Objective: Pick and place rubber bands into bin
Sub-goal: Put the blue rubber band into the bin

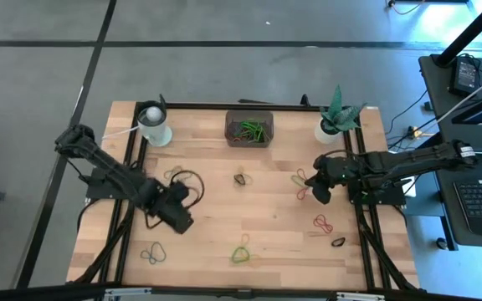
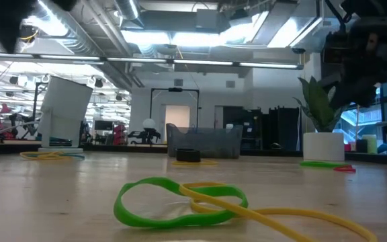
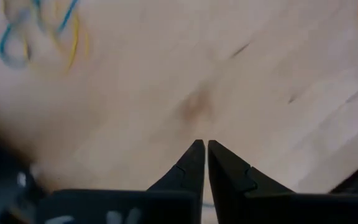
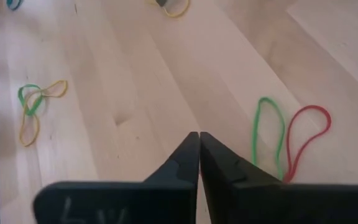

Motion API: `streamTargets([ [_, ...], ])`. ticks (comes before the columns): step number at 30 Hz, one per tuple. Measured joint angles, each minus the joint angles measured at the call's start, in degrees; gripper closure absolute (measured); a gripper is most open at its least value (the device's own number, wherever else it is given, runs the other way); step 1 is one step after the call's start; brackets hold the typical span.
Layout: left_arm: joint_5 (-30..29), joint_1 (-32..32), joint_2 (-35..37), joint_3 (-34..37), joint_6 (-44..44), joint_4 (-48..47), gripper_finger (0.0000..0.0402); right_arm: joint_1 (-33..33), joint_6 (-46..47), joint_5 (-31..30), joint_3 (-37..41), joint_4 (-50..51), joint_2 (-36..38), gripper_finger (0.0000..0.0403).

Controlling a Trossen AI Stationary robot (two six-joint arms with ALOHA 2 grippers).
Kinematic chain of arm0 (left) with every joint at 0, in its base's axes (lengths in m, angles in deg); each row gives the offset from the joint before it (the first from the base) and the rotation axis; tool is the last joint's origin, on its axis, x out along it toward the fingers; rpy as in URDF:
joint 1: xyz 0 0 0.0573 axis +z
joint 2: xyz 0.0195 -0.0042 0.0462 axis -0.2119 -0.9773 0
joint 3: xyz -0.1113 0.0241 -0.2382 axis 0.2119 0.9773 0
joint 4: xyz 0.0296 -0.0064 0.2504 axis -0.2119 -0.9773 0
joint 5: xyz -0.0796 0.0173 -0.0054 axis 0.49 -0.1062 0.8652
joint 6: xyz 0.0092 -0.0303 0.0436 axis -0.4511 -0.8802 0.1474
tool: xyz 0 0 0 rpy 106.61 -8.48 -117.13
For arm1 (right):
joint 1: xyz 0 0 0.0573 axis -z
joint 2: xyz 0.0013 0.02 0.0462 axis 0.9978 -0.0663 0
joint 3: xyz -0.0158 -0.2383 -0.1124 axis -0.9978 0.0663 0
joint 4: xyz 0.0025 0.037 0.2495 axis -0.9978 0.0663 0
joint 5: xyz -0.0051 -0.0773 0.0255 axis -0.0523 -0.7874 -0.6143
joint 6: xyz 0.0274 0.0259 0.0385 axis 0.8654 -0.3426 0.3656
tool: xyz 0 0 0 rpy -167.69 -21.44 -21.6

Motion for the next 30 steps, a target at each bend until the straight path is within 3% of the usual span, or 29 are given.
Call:
streamTargets([
  [6,1.2,-7.6,-3.9,0.0,-15.7,-3.3,0.0341,0.0,-1.1,0.0,0.0,-2.3,0.0,0.0394],
  [10,5.4,-11.9,-7.7,0.0,-23.9,-5.1,0.0312,0.0,-1.2,0.0,0.0,-4.4,0.0,0.0398],
  [13,12.2,-14.7,-10.6,1.9,-26.3,-2.6,0.0299,0.0,-1.2,0.1,0.0,-5.3,0.0,0.0392],
  [18,21.4,-18.6,-14.1,7.3,-31.7,7.9,0.0302,0.0,-1.2,0.1,0.0,-5.9,0.0,0.0394],
  [24,22.2,-20.9,-16.4,13.5,-36.0,23.3,0.0322,0.0,-1.2,0.0,0.0,-6.4,0.0,0.0398],
  [30,22.5,-21.6,-17.9,16.5,-38.3,25.9,0.034,0.0,-1.2,0.0,0.0,-7.8,0.0,0.0392],
])
